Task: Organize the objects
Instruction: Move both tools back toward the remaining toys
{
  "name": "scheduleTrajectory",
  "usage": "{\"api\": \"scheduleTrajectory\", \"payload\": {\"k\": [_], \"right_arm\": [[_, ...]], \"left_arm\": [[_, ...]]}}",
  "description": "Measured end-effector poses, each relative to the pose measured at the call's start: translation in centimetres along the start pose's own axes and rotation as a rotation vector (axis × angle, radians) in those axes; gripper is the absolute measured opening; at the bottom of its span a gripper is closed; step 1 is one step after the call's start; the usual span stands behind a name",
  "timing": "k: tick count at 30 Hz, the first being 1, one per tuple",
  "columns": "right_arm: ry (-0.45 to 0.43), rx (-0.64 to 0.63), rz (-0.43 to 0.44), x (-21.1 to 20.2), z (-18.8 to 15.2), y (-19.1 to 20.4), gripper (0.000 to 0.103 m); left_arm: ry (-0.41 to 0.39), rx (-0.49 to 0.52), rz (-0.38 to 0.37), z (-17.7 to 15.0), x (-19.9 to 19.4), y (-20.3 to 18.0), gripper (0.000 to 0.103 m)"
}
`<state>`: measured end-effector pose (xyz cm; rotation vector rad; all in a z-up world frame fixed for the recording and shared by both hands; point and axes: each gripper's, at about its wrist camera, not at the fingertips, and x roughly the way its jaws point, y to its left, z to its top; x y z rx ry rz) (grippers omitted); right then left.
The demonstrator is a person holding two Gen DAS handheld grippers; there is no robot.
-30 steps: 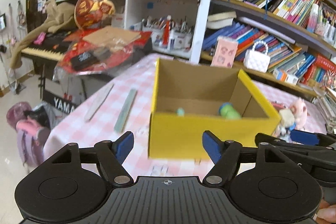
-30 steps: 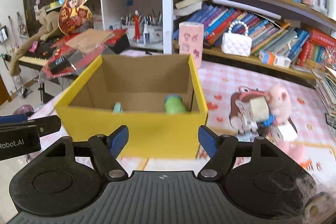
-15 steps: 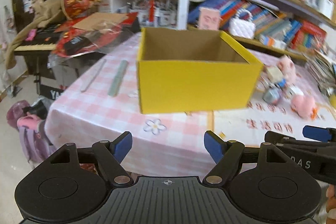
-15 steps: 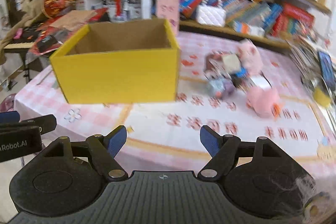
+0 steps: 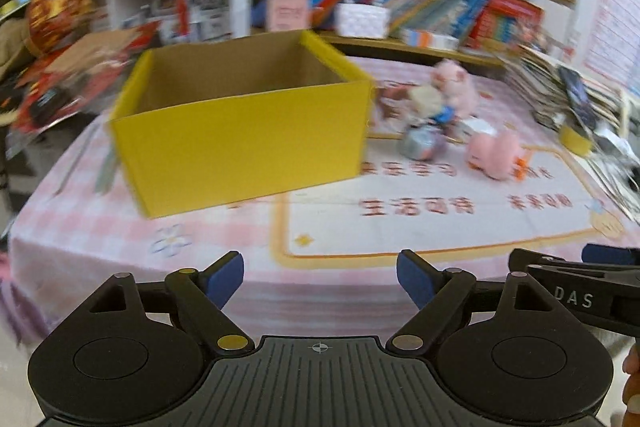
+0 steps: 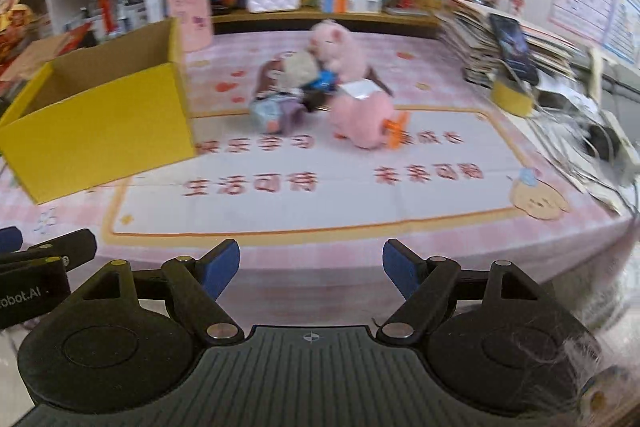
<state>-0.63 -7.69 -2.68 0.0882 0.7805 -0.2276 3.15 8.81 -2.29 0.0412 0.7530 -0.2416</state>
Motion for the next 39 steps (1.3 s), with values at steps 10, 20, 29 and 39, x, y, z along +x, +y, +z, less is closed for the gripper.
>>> {"api": "scheduleTrajectory", "payload": {"k": [10,20,29,39], "right_arm": [[0.002,0.02,-0.085,1.1,0.8,-5.0,0.08],[0.031,0.053,-0.073,4.5,3.9,-10.0,0.08],[0.034,-0.01,0.014,8.1,7.3,-12.2,0.08],[0.029,-0.076,0.158,12.2,10.3,-13.3,0.08]], "left_arm": [[0.027,0.083,-0.085,1.8,3.0,-6.0,0.087],[0.028,0.108,-0.061,4.2,5.9,-10.6,0.087],[0.067,0.014,-0.014,6.5,8.8,-12.5,0.087],[0.067,-0.038,0.127,8.3,10.7,-13.3,0.087]]}}
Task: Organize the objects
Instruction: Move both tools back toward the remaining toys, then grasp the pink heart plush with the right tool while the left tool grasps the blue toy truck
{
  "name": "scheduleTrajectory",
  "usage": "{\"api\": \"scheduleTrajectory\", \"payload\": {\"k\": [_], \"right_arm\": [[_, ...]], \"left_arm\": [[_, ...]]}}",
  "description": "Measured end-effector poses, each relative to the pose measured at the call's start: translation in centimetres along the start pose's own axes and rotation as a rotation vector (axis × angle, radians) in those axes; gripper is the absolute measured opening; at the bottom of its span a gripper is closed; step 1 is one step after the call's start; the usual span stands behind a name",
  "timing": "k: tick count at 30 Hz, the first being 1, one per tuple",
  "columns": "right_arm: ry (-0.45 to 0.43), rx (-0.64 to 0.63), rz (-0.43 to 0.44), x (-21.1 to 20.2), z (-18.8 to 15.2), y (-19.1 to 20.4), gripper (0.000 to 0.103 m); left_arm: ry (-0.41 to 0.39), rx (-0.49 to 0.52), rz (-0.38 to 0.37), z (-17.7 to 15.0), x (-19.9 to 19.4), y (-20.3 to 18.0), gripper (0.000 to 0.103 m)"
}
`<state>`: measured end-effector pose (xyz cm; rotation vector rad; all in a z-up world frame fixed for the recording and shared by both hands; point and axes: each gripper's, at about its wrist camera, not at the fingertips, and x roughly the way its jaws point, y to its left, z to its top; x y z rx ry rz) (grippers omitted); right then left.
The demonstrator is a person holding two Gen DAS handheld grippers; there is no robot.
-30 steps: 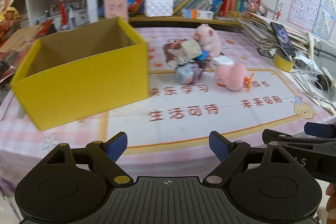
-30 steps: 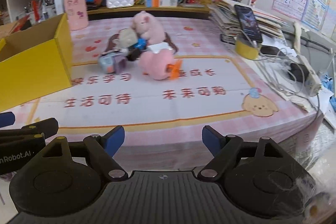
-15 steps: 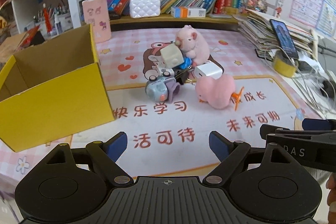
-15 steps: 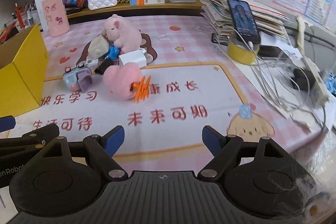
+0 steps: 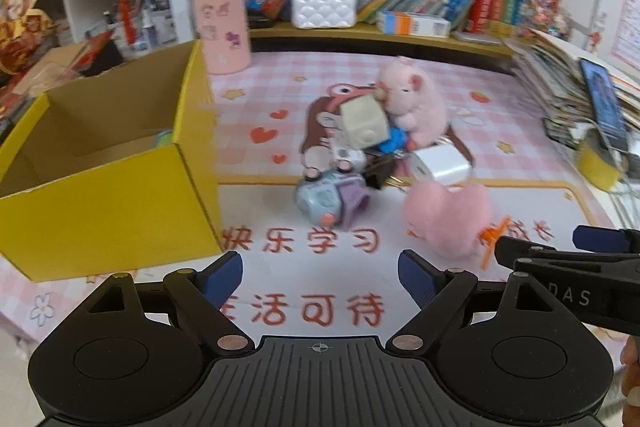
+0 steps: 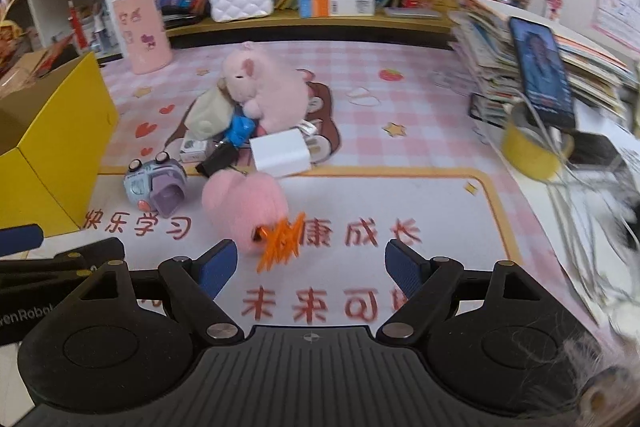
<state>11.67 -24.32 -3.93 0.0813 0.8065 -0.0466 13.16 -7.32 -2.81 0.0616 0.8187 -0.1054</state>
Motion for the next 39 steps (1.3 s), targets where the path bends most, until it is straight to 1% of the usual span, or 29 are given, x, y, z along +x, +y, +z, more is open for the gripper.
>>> {"api": "scheduleTrajectory", "payload": {"k": [5,12,15,18,19,20,21,23,25,28,30,33,34,37,39], "right_arm": [[0.018,-0.086,0.063,1.8,1.0,0.4,0.08],[0.006,-0.242,0.16,4.0,1.6,1.8,0.08],[0.014,-0.291,0.173,5.5,1.8,2.3,0.08],[0.007,-0.336,0.208,6.7,2.2,2.6,0.076],[0.0,-0.356,0.218,6.8,2.2,2.7,0.07],[-0.006,-0.383,0.23,7.1,2.1,2.9,0.061],[-0.006,-0.419,0.238,7.3,2.1,3.0,0.055],[-0.015,-0.447,0.256,7.4,2.2,2.9,0.05],[-0.019,-0.436,0.273,7.1,2.4,2.4,0.049],[-0.04,-0.365,0.285,6.0,3.1,1.0,0.049],[-0.058,-0.319,0.264,5.1,3.7,-0.1,0.049],[-0.076,-0.256,0.223,4.0,4.3,-1.7,0.049],[-0.074,-0.225,0.213,3.7,4.5,-2.2,0.049],[-0.048,-0.109,0.207,3.1,5.2,-3.9,0.049],[-0.044,-0.081,0.205,2.8,5.2,-4.5,0.049]], "left_arm": [[0.024,-0.03,0.062,0.5,0.6,0.5,0.087],[0.047,-0.079,0.14,0.9,0.7,1.3,0.087],[0.049,-0.086,0.162,0.9,0.5,1.2,0.087],[0.053,-0.09,0.176,0.9,0.3,1.1,0.087],[0.055,-0.09,0.179,0.9,0.3,1.0,0.087],[0.056,-0.09,0.18,0.9,0.3,0.9,0.087],[0.057,-0.092,0.179,0.9,0.3,0.8,0.087],[0.053,-0.095,0.173,1.0,0.3,0.7,0.087],[0.047,-0.097,0.166,1.1,0.5,0.4,0.087],[0.043,-0.097,0.15,1.5,1.1,-0.3,0.086],[0.041,-0.096,0.142,1.6,1.6,-0.8,0.086],[0.017,-0.096,0.156,1.8,2.3,-1.7,0.085],[0.012,-0.093,0.157,1.9,2.7,-2.0,0.082],[0.007,-0.098,0.162,2.4,4.1,-2.6,0.08],[0.008,-0.11,0.161,2.9,5.3,-2.9,0.077]]}}
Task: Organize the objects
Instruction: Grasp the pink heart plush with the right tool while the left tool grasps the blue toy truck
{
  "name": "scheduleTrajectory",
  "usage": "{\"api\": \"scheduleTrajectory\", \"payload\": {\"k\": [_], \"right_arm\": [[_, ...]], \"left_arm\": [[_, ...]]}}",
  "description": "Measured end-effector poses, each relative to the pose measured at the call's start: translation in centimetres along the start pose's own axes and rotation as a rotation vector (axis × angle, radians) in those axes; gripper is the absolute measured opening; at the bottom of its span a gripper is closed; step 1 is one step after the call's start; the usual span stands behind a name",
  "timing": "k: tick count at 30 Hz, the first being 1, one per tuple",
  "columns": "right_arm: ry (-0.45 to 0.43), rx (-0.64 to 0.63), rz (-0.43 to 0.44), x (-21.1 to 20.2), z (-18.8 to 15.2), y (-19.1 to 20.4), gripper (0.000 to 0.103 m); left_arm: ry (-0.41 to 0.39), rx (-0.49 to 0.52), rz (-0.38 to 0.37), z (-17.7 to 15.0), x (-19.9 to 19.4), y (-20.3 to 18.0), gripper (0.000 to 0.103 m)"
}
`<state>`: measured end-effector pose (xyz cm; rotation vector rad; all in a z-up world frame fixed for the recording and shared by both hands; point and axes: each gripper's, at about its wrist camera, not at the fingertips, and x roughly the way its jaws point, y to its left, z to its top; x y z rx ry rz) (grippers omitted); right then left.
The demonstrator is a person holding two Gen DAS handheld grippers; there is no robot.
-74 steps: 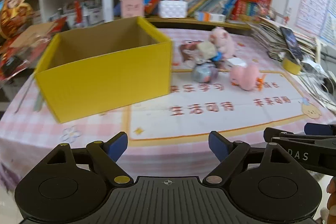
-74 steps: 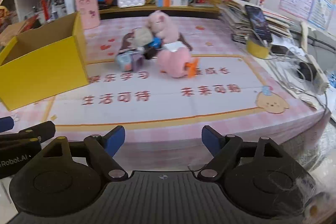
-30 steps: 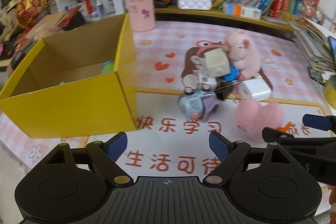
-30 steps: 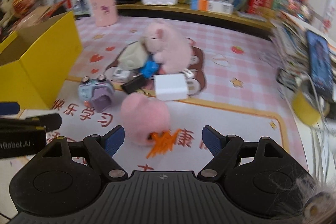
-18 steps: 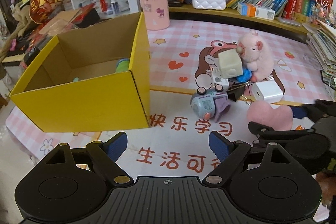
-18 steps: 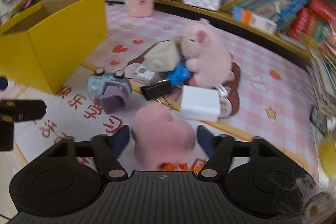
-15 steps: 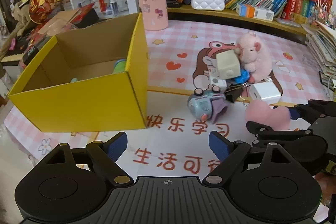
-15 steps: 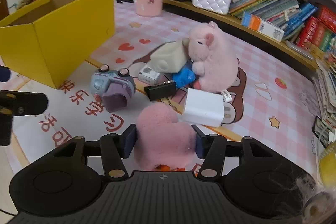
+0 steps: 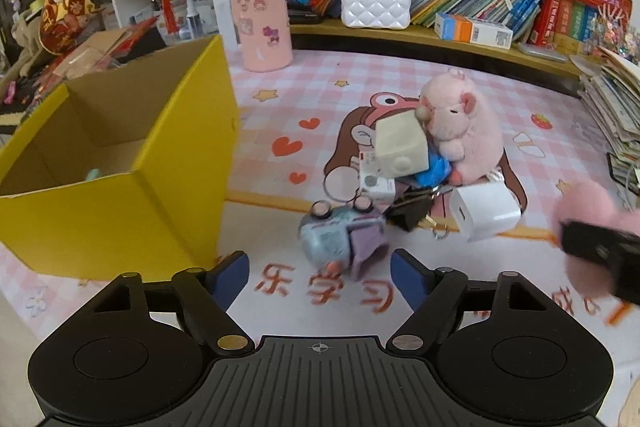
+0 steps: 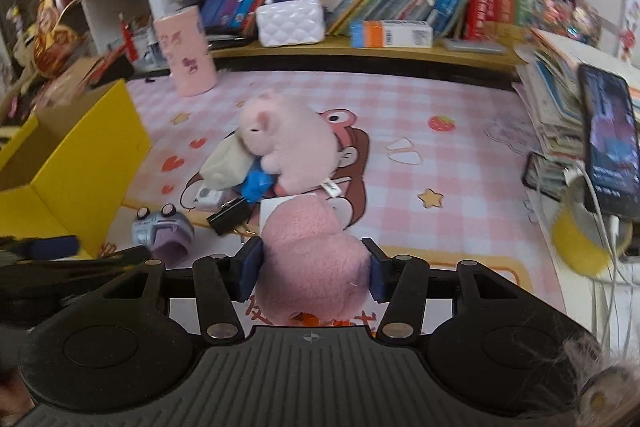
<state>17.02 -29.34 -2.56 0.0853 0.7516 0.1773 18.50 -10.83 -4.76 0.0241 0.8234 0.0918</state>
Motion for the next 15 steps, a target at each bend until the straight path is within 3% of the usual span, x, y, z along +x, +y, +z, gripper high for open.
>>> {"api": "scheduleTrajectory", "payload": {"k": [9,15], "right_arm": [[0.005,-0.011,0.001,-1.2,-0.7,-0.4,0.049],[0.027,-0.005,0.034,-1.4,-1.1,0.1,0.049]], "left_arm": [[0.026,0.037,0.045,1.2,4.5,-2.4,0.076],[0.066,-0.013,0.029,0.7,6.0,-1.7,0.063]]}}
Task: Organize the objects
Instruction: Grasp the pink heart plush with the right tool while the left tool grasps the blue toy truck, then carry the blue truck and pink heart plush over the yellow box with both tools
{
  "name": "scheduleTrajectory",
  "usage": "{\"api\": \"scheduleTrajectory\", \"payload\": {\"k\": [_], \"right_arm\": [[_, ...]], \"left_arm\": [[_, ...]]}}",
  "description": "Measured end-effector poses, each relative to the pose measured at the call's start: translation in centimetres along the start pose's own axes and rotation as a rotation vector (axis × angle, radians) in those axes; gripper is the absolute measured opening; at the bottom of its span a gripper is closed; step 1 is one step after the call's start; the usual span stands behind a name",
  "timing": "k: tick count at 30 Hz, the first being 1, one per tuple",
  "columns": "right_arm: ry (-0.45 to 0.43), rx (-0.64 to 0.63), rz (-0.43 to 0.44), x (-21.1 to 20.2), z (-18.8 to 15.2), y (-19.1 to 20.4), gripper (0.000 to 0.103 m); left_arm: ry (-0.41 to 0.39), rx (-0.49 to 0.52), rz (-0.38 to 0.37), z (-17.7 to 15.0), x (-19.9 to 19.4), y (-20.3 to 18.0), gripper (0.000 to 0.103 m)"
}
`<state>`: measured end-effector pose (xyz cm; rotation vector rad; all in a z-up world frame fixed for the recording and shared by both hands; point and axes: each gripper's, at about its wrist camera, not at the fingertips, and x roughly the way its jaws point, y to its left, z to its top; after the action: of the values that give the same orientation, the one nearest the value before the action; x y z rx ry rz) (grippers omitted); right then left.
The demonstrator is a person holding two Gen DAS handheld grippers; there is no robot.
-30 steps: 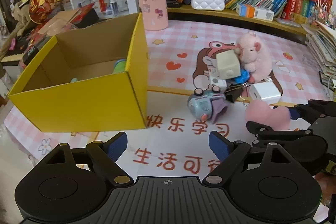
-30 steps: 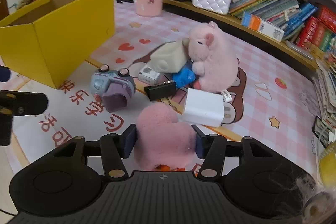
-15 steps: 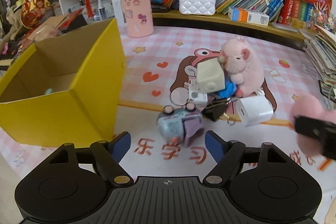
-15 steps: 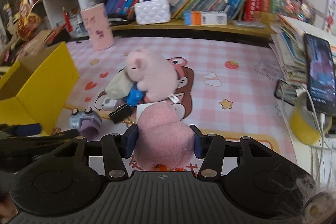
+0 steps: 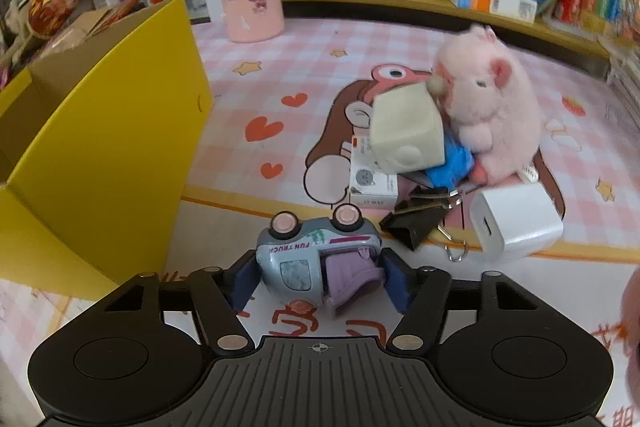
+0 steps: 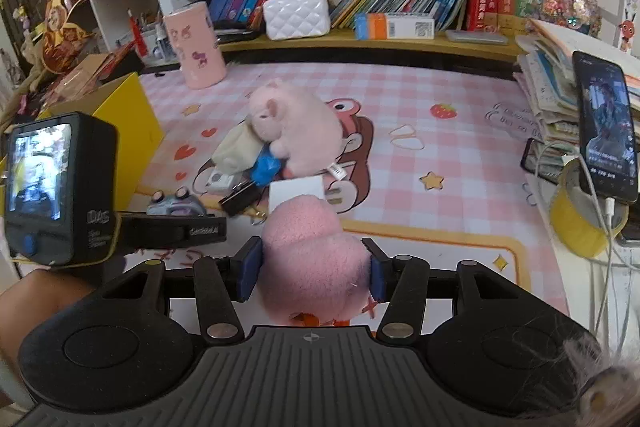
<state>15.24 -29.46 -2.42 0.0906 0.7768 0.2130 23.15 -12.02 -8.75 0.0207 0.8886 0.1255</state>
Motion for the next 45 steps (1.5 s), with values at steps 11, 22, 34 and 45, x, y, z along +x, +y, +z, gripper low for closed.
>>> {"api": "scheduleTrajectory", "payload": {"k": [11,22,34,45], "right_arm": [[0.03,0.011,-0.013,-0.2,-1.2,1.5,0.049],[0.019,0.021,-0.059,-2.1,-2.9,5.7,0.049],[0.012,-0.031,-0.046,-3.6,-5.2,14.7,0.049],[0.041,-0.047,0.015,-3.8,-7.9,22.0,0.049]], "left_arm": [[-0.111,-0.027,-0.098,-0.7,-7.0,2.8,0.062],[-0.184,-0.013,-0.187,-3.3,-12.7,7.6,0.062],[-0.144,-0.029,-0.193,-6.8,-14.1,16.0,0.063],[-0.123,-0.013,-0.177,-9.8,-15.5,22.2,0.063]]}}
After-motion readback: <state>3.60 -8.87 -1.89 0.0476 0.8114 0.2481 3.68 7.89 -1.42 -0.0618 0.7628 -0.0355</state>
